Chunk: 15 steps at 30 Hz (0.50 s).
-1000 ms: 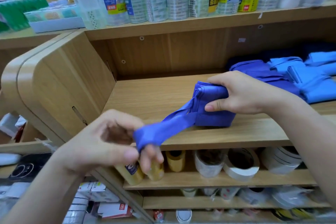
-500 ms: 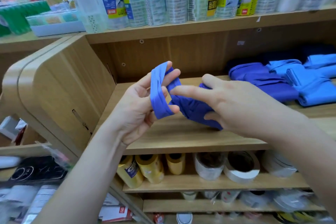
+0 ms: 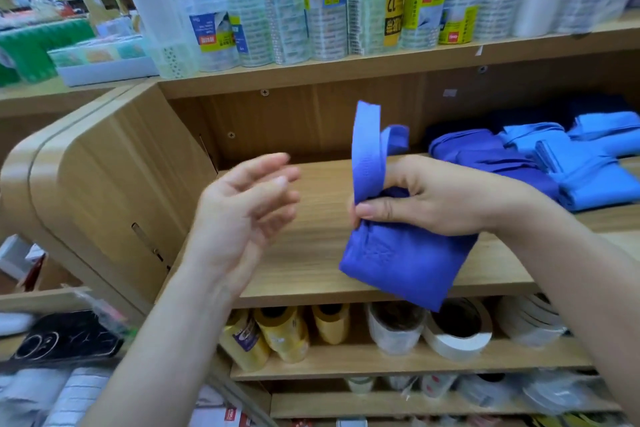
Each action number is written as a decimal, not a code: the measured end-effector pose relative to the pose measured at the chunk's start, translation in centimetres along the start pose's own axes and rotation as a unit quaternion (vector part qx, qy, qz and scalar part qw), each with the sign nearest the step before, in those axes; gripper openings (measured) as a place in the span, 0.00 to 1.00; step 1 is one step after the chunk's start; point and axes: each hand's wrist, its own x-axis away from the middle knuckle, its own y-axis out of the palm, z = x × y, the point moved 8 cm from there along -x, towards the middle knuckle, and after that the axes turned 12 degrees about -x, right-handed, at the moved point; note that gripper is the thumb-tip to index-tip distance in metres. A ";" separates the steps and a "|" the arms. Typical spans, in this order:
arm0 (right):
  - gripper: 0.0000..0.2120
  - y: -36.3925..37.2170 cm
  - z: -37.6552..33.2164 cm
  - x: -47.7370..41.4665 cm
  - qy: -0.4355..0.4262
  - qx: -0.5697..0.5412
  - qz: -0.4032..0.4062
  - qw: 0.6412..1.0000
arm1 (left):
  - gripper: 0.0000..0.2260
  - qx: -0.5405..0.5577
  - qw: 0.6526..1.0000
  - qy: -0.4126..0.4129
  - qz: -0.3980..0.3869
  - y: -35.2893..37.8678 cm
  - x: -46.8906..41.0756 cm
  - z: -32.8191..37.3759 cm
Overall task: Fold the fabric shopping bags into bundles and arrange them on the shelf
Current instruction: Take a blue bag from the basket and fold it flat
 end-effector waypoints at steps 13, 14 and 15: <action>0.10 4.8 0.6 1.7 -0.058 -0.509 -0.221 0.830 | 0.17 -0.540 0.678 0.466 -0.179 7.8 2.8 1.1; 0.10 4.8 1.0 2.0 -0.049 -0.517 -0.220 0.826 | 0.14 -0.537 0.678 0.462 -0.196 8.1 2.9 1.2; 0.10 4.7 1.5 2.4 -0.041 -0.529 -0.219 0.819 | 0.12 -0.528 0.686 0.448 -0.222 8.4 3.3 1.8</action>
